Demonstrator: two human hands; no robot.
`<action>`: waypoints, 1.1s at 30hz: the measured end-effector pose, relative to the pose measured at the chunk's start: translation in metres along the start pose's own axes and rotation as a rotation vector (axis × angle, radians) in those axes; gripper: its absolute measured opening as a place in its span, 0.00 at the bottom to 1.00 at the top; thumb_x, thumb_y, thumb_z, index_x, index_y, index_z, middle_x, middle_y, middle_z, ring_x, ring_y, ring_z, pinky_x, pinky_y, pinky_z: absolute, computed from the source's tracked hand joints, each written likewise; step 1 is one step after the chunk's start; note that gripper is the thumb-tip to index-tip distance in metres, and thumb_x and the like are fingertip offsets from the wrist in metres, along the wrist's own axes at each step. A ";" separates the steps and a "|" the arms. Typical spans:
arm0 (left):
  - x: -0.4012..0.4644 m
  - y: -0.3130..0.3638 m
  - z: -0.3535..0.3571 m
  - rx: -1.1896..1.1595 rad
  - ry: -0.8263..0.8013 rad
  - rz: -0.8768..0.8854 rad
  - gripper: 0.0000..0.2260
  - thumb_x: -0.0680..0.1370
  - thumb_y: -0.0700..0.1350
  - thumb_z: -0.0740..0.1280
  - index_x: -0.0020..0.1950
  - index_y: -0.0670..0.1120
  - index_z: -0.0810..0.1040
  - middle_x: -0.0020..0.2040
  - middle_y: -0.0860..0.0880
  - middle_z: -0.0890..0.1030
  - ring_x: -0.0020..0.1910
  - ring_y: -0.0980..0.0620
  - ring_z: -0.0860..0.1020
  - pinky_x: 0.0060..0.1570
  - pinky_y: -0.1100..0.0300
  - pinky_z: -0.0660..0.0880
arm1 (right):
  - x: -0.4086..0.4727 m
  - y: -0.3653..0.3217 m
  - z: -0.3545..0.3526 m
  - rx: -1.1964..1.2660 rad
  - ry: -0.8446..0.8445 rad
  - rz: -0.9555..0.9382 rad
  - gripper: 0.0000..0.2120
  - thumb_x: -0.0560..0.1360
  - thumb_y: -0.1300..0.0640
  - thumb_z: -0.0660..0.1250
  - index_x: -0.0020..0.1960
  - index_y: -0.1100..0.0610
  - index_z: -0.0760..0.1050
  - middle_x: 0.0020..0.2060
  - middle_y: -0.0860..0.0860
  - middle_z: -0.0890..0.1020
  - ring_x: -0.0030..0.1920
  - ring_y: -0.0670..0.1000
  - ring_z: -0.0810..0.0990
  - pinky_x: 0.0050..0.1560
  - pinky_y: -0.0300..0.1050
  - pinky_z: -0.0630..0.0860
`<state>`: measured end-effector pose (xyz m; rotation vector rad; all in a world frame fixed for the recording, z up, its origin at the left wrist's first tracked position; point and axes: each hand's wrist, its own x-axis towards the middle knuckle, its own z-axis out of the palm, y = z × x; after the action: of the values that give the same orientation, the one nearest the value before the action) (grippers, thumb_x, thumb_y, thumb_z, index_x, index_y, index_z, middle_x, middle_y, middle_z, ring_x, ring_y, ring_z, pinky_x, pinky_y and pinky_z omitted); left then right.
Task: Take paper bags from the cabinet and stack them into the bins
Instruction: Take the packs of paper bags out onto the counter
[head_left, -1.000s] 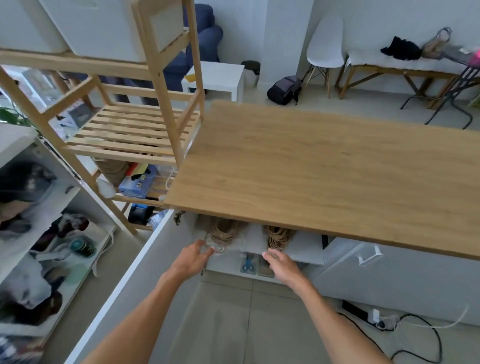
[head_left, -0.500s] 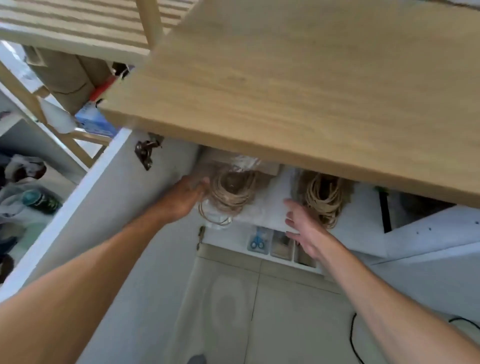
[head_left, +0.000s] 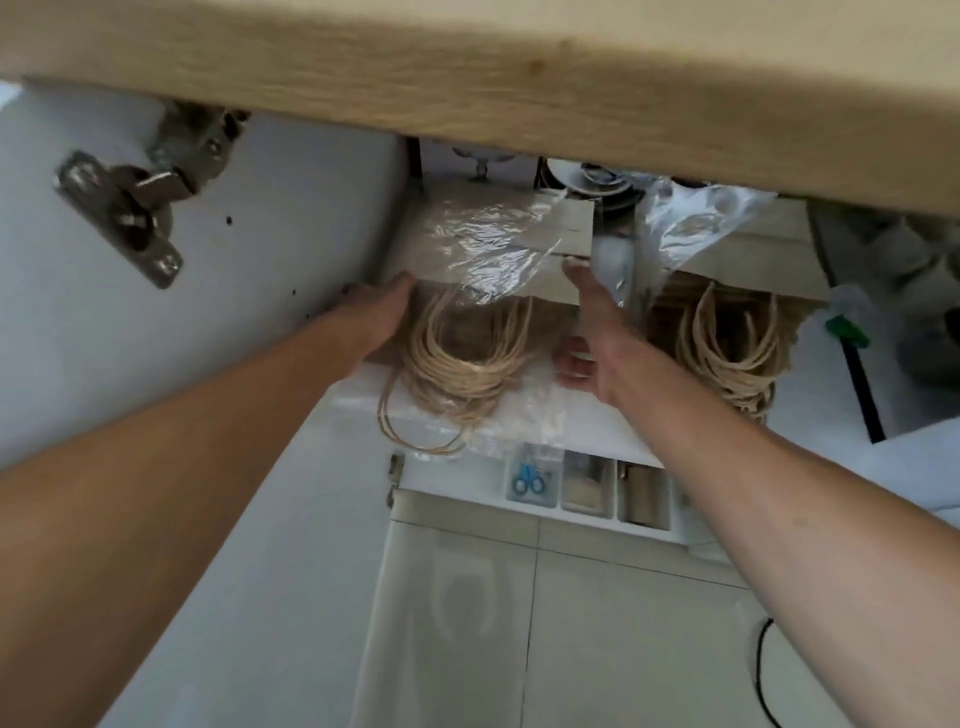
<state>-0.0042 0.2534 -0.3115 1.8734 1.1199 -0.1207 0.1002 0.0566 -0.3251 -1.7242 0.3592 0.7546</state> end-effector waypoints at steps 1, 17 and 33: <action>0.006 -0.001 0.001 -0.014 -0.011 -0.031 0.48 0.63 0.73 0.61 0.71 0.40 0.72 0.67 0.40 0.78 0.62 0.40 0.79 0.63 0.49 0.75 | 0.003 0.001 0.003 -0.014 0.009 0.003 0.34 0.74 0.31 0.66 0.70 0.54 0.74 0.57 0.54 0.80 0.43 0.54 0.78 0.48 0.49 0.78; -0.046 -0.052 0.007 -0.343 -0.149 -0.205 0.49 0.55 0.74 0.74 0.66 0.45 0.75 0.57 0.45 0.83 0.50 0.48 0.82 0.50 0.56 0.79 | -0.057 0.064 -0.009 -0.058 0.088 0.002 0.37 0.68 0.35 0.72 0.67 0.59 0.75 0.57 0.56 0.84 0.53 0.57 0.84 0.59 0.59 0.82; -0.133 -0.135 -0.001 -0.432 -0.266 -0.152 0.54 0.53 0.67 0.81 0.72 0.44 0.69 0.61 0.45 0.82 0.55 0.46 0.83 0.60 0.45 0.78 | -0.129 0.126 -0.023 -0.066 -0.081 0.138 0.68 0.55 0.25 0.77 0.83 0.51 0.51 0.81 0.54 0.62 0.77 0.57 0.67 0.77 0.60 0.64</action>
<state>-0.1818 0.1896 -0.3342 1.3471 1.0091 -0.1918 -0.0644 -0.0208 -0.3325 -1.7377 0.4043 0.9434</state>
